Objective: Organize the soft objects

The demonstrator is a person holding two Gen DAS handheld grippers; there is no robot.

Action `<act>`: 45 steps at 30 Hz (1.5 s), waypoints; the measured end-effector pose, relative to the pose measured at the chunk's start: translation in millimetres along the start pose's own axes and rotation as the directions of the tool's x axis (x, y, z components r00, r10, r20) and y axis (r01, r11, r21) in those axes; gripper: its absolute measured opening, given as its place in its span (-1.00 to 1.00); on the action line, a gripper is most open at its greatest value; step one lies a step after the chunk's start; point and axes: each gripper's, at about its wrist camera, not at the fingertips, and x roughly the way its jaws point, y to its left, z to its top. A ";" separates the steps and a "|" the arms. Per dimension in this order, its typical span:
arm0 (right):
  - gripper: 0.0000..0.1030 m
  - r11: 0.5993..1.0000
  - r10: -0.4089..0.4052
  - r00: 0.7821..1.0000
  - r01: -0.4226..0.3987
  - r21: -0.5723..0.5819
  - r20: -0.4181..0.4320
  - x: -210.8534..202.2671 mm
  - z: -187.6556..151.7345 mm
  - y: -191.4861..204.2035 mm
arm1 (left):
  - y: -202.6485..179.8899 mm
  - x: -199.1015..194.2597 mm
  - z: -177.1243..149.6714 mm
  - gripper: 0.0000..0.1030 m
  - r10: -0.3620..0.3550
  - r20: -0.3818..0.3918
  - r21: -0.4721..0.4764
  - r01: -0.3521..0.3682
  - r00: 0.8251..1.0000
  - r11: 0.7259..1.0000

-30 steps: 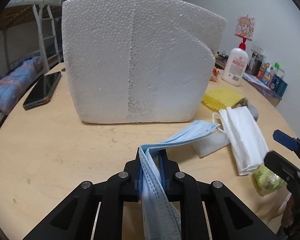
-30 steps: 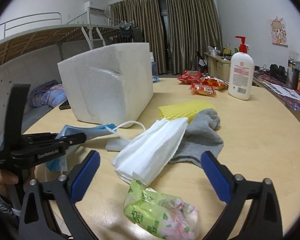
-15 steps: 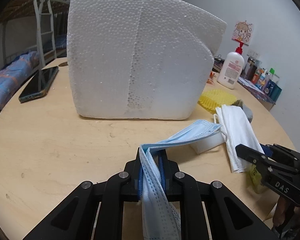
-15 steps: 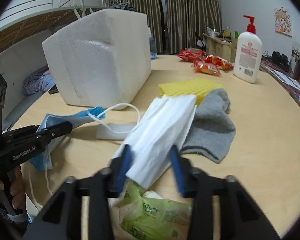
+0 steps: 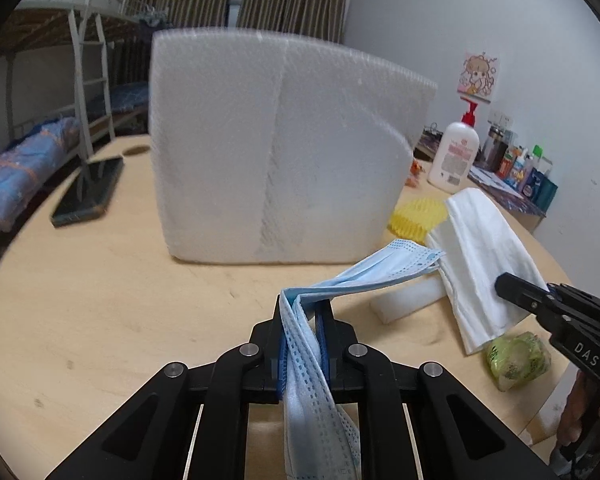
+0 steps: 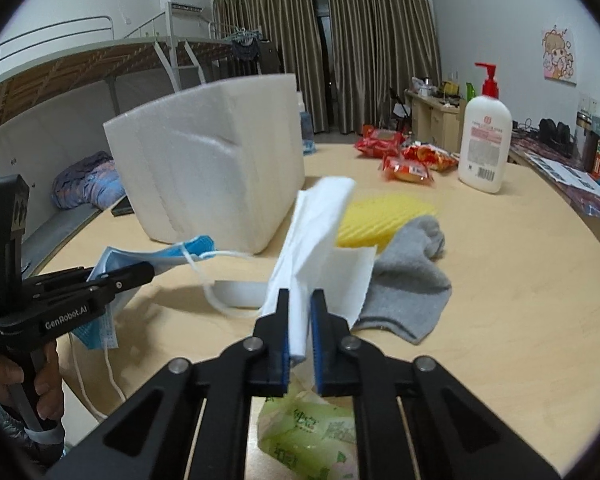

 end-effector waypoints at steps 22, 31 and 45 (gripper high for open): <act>0.52 0.999 -0.043 0.999 0.043 0.000 -0.008 0.7 1.6 10.0 | 3.6 -35.6 9.5 -0.75 0.040 0.079 -0.014 -0.039 0.996 0.999; -0.38 0.998 -0.056 0.986 0.056 -0.002 -0.154 36.8 -7.1 5.7 | 6.2 -29.5 7.7 -0.75 0.034 0.069 -0.014 -0.033 0.997 0.999; -0.90 1.000 0.016 1.000 -0.016 -0.011 0.023 -17.0 13.4 7.6 | -0.1 -40.0 11.6 -0.75 0.017 0.102 0.000 -0.017 0.995 1.000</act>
